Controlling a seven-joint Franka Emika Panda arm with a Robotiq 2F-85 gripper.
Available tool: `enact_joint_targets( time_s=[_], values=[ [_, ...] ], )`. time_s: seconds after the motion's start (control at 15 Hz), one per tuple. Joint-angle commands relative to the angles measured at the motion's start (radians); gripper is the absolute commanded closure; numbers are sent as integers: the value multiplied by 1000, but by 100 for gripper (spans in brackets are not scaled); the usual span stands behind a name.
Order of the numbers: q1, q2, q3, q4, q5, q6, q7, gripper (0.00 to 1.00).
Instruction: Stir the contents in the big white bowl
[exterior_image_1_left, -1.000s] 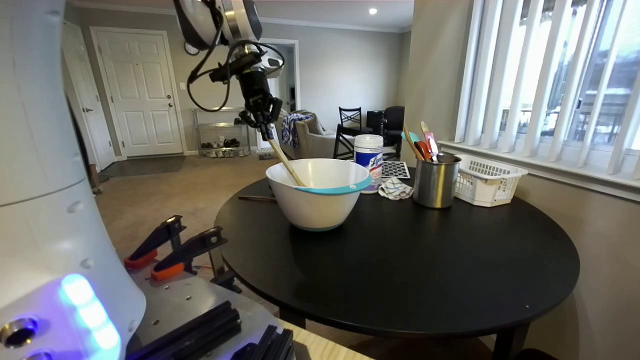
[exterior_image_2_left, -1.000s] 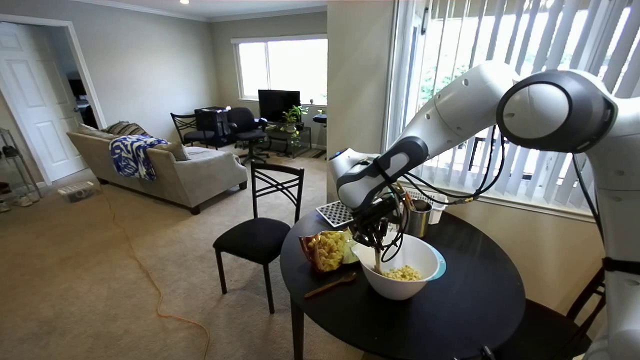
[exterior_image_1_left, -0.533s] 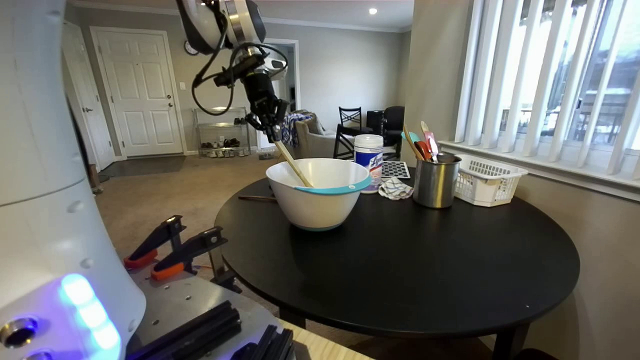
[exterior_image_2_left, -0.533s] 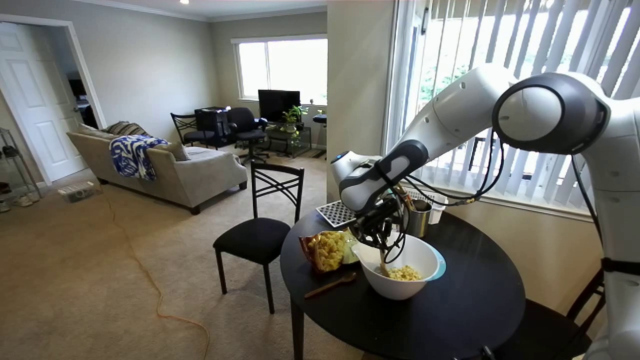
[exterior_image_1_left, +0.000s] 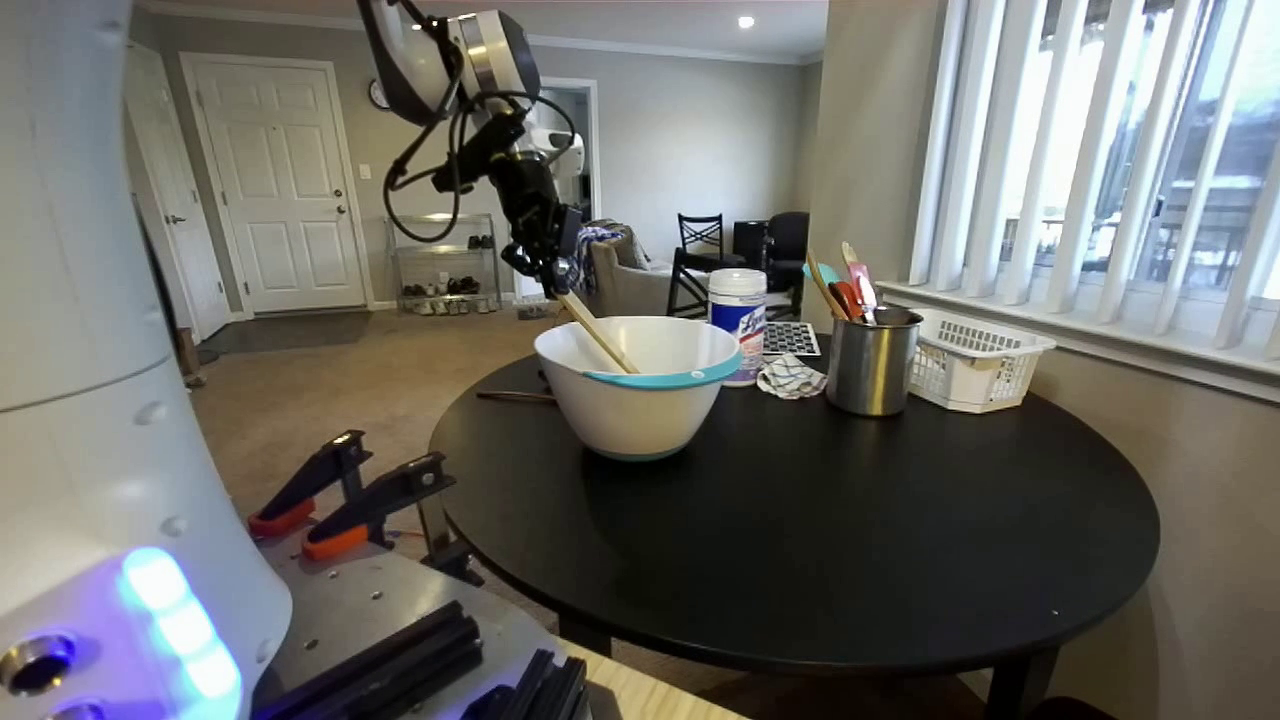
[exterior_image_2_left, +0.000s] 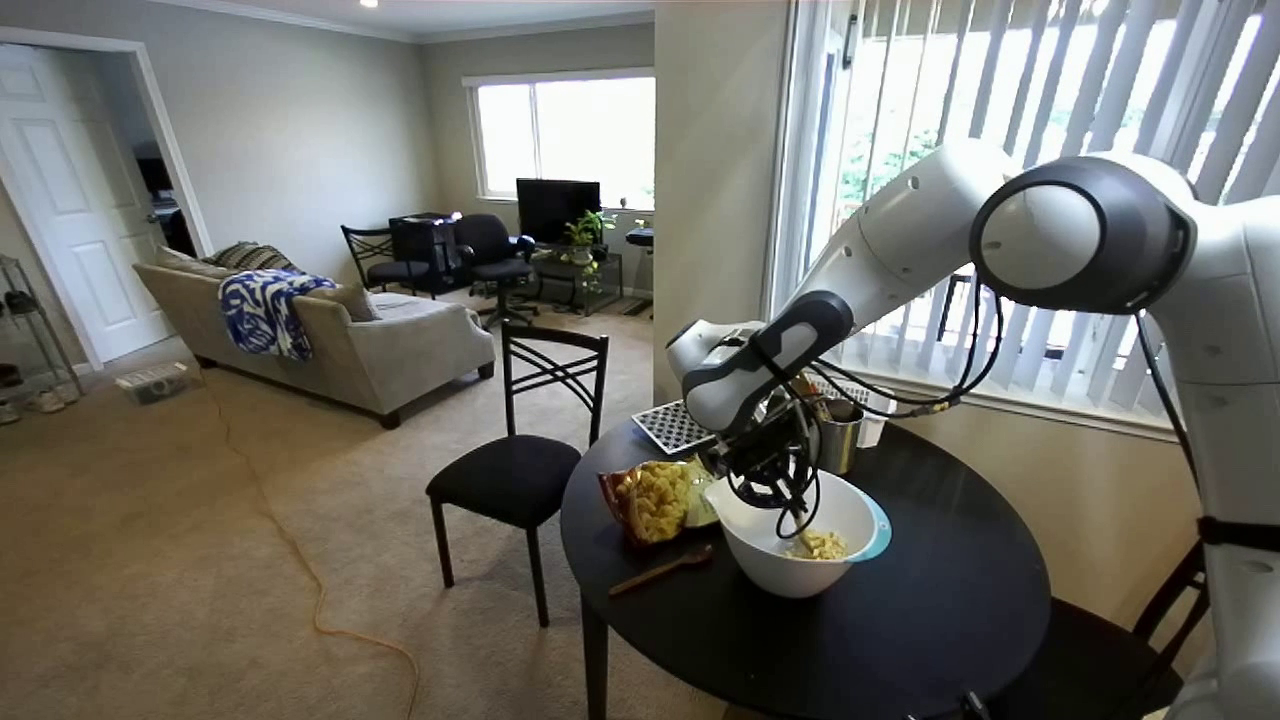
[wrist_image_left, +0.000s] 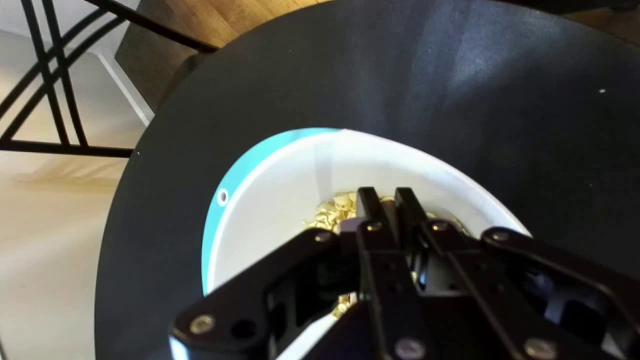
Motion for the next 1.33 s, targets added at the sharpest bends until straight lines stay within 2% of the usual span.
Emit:
enact_joint_targets(
  time_s=[0.0,0.2,0.53,0.8,1.27],
  values=[
    [-1,-8,1,-13,13,-101,18,95],
    [-22,-20,27,-17,46,-132,-81,95],
    [-47,-28,68,-13,111,-102,-307,95],
    [-64,-41,86,-6,148,-63,-388,95],
    [-78,-39,123,27,266,49,-458,95]
  ],
)
